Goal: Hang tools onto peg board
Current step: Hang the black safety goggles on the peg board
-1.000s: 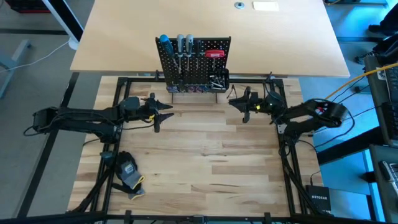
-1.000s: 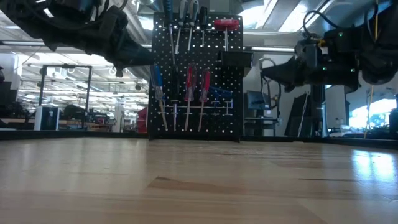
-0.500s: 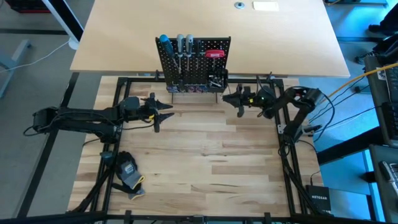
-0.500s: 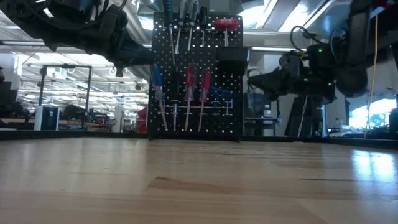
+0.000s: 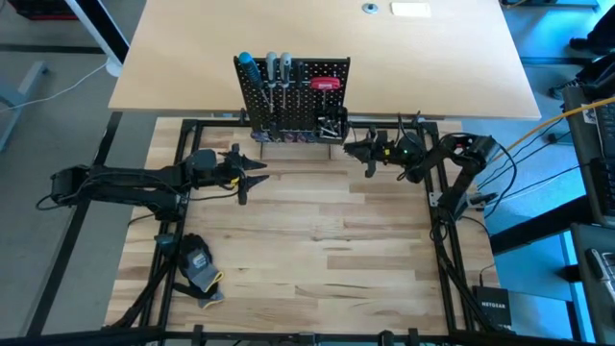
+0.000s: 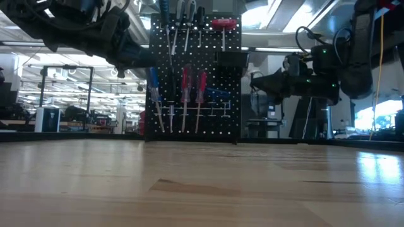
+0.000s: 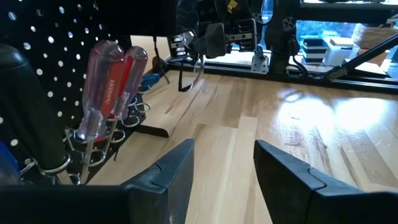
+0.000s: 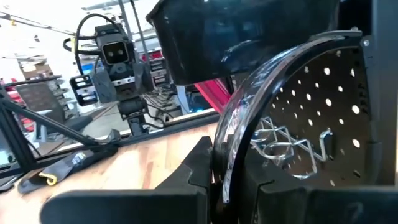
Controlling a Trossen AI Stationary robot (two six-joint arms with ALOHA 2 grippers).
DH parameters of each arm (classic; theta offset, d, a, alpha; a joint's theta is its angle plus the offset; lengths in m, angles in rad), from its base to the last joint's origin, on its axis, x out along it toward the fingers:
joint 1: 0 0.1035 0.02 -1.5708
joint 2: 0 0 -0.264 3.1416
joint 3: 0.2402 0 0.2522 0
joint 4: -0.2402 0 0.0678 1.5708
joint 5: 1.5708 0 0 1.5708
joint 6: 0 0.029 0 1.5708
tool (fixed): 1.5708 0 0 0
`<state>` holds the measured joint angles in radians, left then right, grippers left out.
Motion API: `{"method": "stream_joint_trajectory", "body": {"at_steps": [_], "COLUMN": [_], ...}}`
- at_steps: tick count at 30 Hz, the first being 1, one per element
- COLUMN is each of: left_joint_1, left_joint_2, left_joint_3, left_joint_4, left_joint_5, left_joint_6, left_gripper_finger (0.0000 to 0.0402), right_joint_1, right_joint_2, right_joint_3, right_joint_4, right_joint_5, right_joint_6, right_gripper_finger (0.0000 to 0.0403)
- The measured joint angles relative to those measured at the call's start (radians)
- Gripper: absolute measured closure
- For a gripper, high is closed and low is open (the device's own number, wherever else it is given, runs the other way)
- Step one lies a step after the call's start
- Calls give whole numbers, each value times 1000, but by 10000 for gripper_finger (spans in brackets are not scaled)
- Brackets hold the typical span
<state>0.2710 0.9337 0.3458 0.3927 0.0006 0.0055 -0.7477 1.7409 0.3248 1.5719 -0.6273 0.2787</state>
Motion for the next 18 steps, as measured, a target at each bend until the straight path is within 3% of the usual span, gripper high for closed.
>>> {"method": "stream_joint_trajectory", "body": {"at_steps": [7,12,18], "left_joint_1": [0,0,-5], "left_joint_2": [0,0,2], "left_joint_3": [0,0,0], "left_joint_4": [-10,-13,-2], "left_joint_5": [0,0,0], "left_joint_6": [-8,-29,-62], "left_gripper_finger": [245,245,245], "right_joint_1": [-1,3,160], "right_joint_2": [-11,-83,-203], "right_joint_3": [-31,-128,-212], "right_joint_4": [0,0,0], "right_joint_5": [-6,-13,-54], "right_joint_6": [7,33,86], "right_gripper_finger": [370,370,370]}}
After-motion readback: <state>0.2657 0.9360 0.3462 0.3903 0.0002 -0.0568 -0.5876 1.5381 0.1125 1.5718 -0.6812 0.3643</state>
